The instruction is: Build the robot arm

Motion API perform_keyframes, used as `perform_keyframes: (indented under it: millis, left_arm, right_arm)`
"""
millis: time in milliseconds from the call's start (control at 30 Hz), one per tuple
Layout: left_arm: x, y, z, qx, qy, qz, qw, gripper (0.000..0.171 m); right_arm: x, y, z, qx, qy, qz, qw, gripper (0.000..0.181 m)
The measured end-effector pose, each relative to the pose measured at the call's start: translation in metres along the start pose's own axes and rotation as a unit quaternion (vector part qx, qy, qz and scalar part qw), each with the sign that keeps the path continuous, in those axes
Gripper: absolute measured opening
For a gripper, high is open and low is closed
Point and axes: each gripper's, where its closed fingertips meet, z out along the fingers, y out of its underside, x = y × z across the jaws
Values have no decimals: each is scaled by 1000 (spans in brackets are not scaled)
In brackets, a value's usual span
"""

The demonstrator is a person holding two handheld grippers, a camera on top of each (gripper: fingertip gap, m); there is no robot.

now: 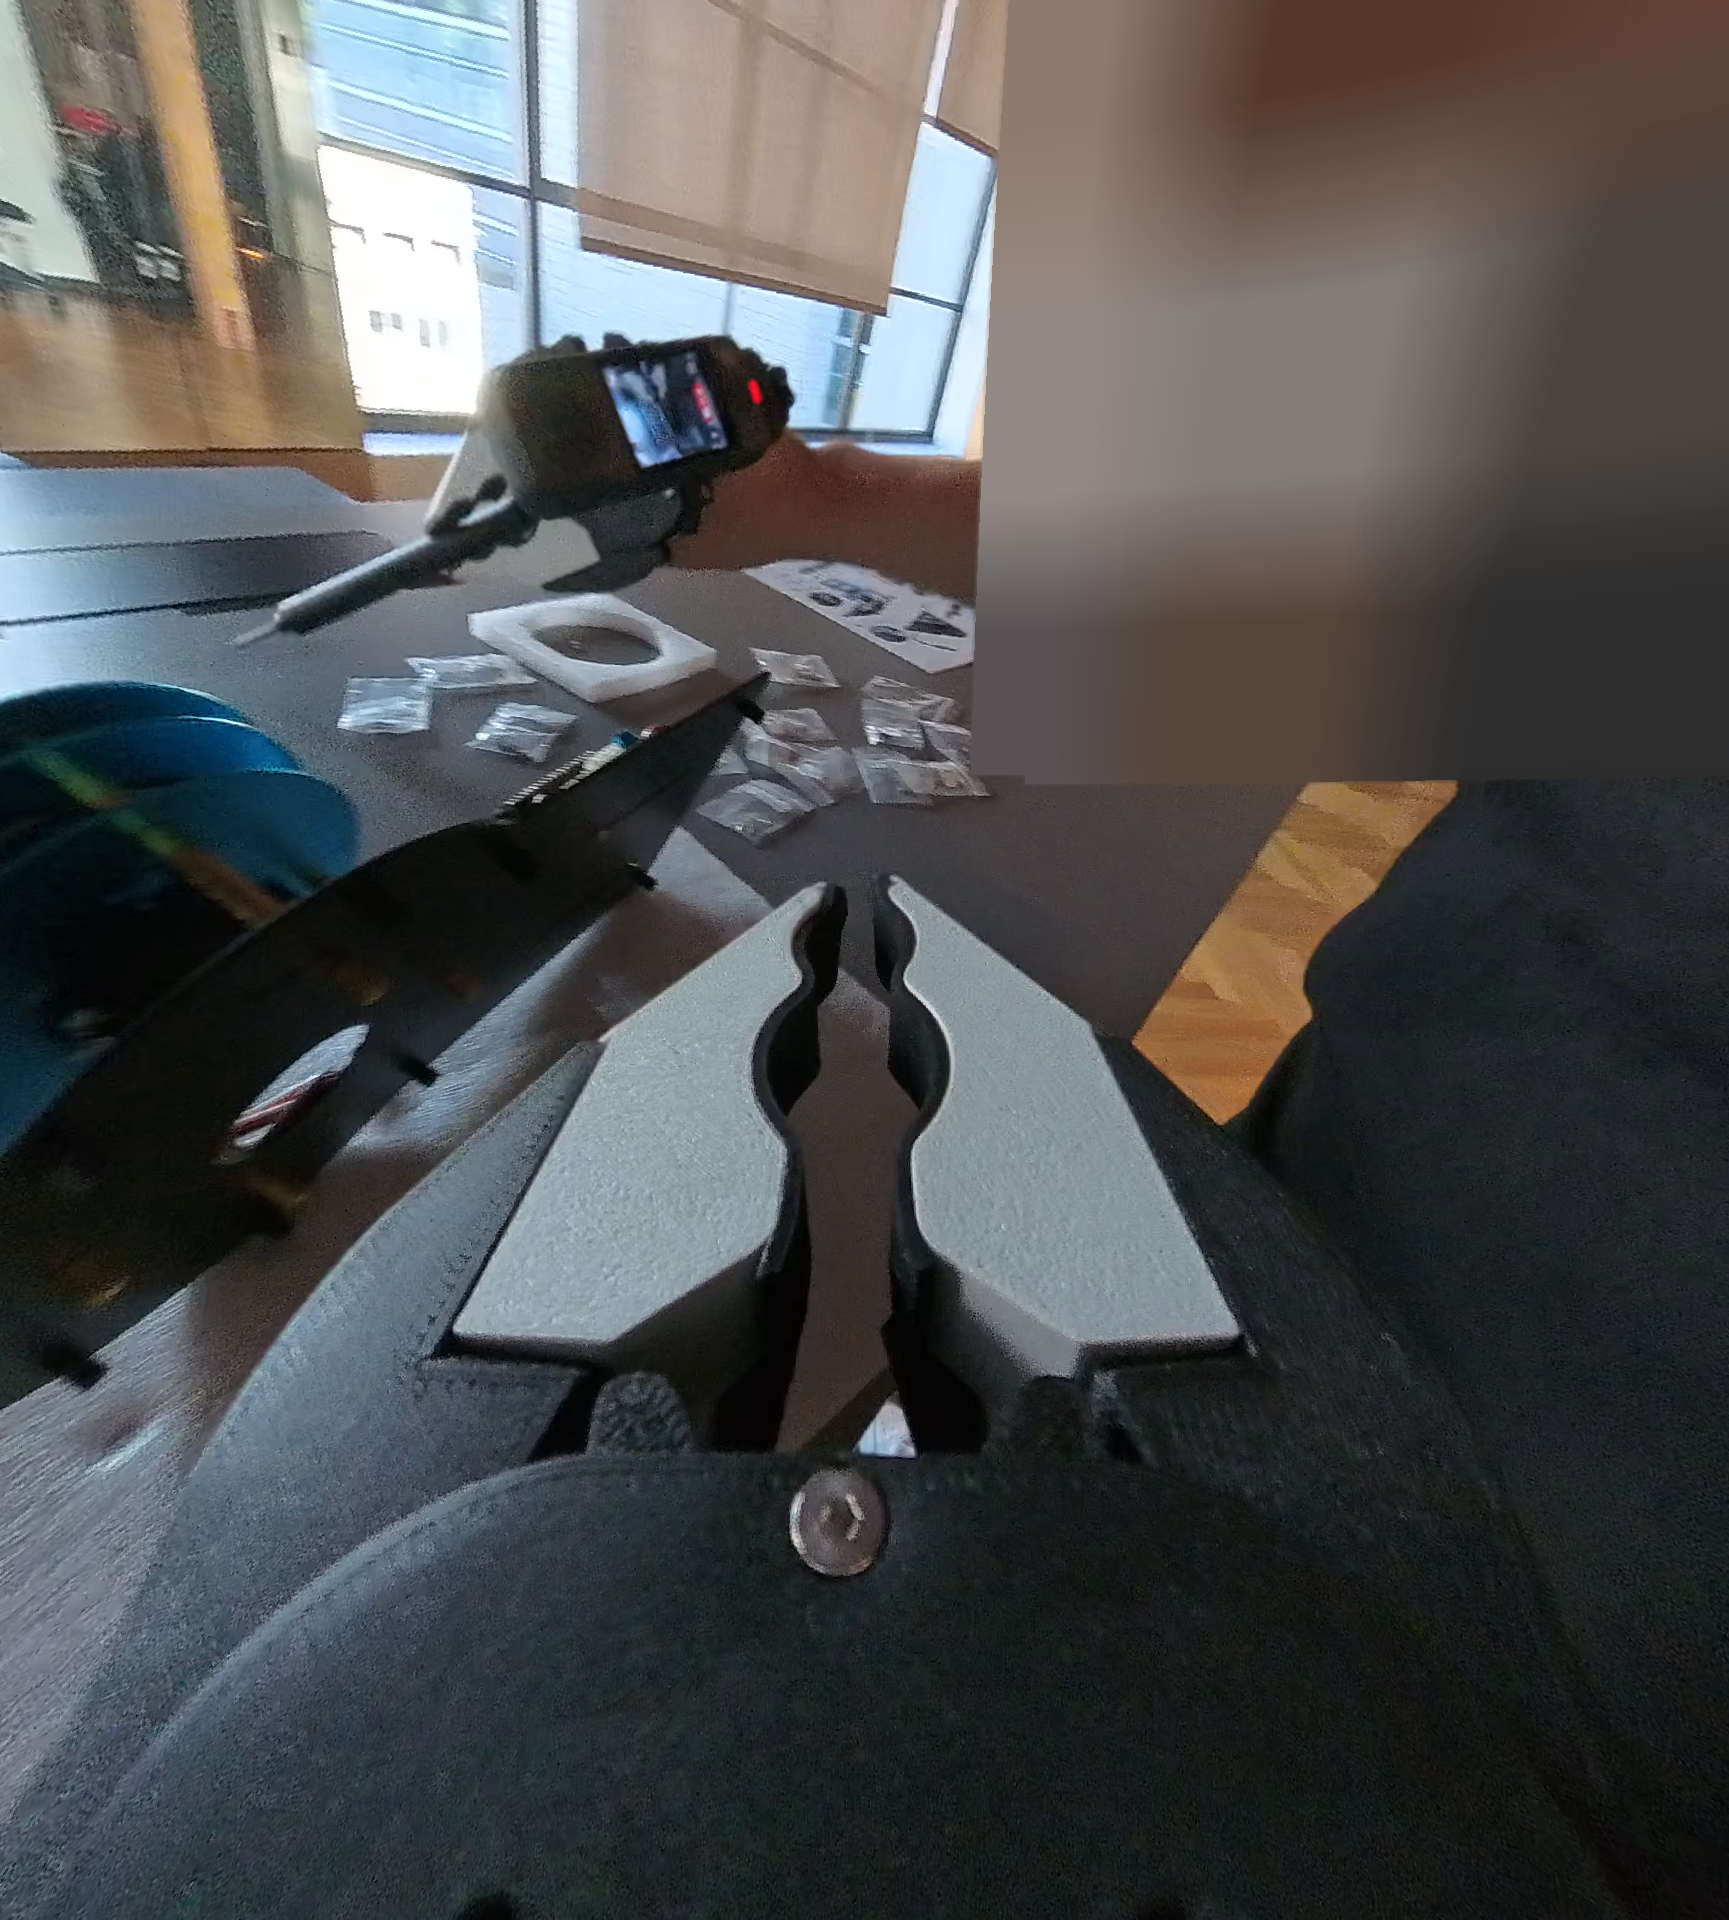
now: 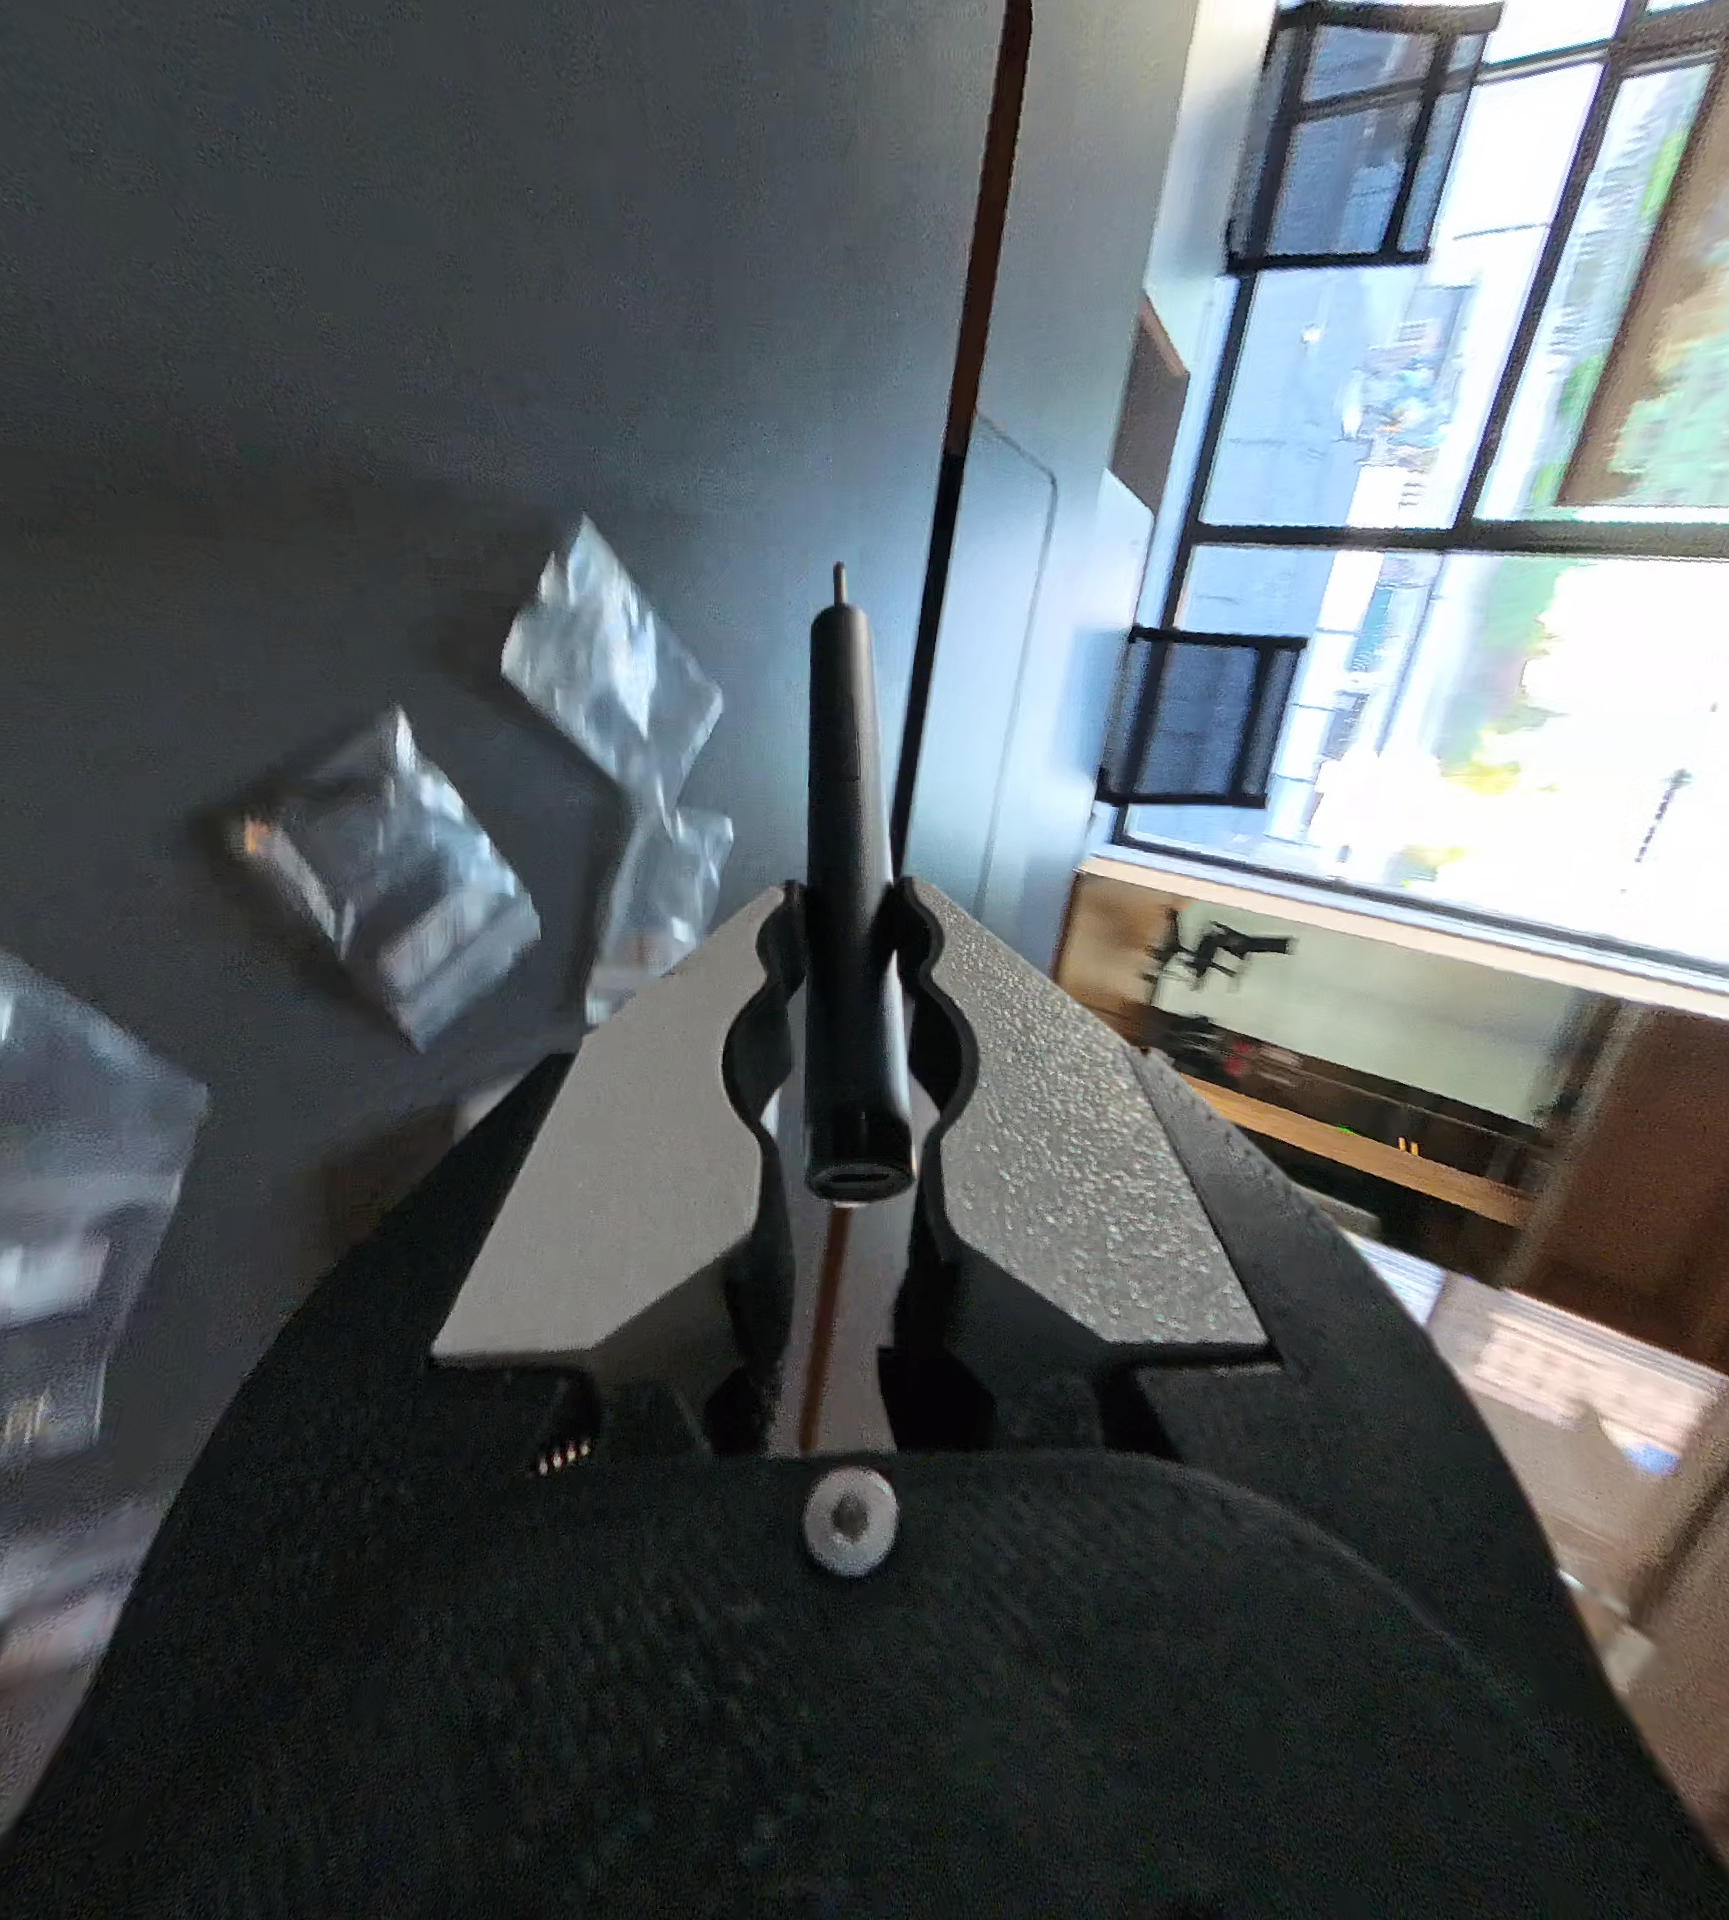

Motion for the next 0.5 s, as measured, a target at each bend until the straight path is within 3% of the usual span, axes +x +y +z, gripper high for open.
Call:
perform_keyframes:
  millis: [267,367,500]
  left_arm:
    - [68,17,59,-10,87,-11,996,5]
    - [98,32,85,-6,105,-30,994,5]
    - [138,50,118,11,115,-70,991,4]
  right_arm:
    - [-22,70,-155,-20,79,-3,997,15]
    - [-56,78,-214,2,81,-16,997,15]
    - [-122,69,-263,63,33,12,997,15]
